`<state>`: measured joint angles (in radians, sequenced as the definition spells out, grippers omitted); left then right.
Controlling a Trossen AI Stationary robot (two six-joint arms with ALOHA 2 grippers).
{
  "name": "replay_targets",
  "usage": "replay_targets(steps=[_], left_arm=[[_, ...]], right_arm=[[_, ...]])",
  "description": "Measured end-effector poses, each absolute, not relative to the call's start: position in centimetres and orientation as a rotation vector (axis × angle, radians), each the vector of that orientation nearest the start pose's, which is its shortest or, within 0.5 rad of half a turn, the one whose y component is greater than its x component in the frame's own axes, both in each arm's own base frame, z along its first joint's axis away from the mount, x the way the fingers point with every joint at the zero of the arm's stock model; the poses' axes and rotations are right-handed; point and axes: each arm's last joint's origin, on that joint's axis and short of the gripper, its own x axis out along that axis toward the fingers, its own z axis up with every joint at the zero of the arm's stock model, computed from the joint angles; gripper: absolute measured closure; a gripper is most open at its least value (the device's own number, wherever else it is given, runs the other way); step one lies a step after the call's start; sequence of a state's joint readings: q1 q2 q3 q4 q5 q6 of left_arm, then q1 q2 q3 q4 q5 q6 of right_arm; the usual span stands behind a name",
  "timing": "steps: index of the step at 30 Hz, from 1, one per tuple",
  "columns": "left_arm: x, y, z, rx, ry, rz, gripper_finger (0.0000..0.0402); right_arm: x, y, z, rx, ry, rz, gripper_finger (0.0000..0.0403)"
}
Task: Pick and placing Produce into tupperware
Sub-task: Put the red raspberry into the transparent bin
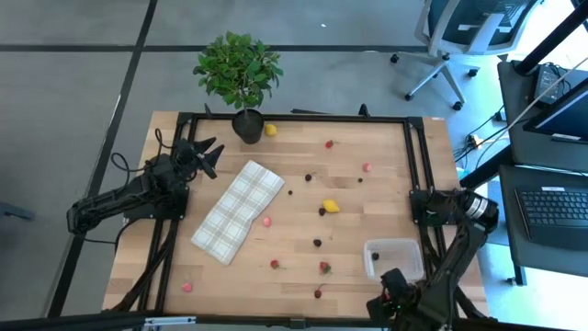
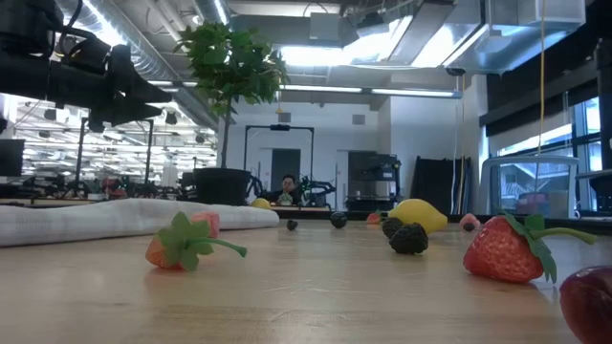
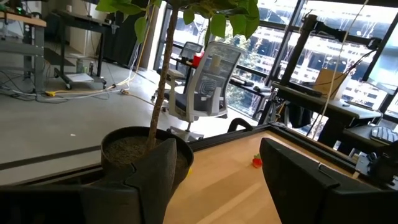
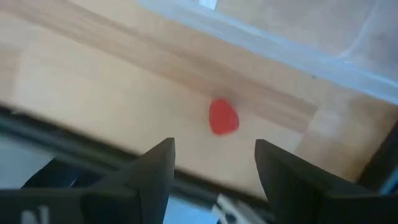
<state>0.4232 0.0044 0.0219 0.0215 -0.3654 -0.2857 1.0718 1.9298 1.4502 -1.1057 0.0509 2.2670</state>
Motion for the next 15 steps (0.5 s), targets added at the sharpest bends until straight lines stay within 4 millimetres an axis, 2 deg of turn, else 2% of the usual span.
replay_targets(steps=[6,15], left_arm=[[8.2,4.8,17.3,-0.27,-0.153,0.778,0.0176],[8.2,4.8,17.3,-0.273,-0.154,0.777,0.0176]], right_arm=[[17.4,31.6,17.6,0.857,1.314,-0.954,0.018],[17.5,31.9,16.3,0.821,1.311,-0.981,0.018]])
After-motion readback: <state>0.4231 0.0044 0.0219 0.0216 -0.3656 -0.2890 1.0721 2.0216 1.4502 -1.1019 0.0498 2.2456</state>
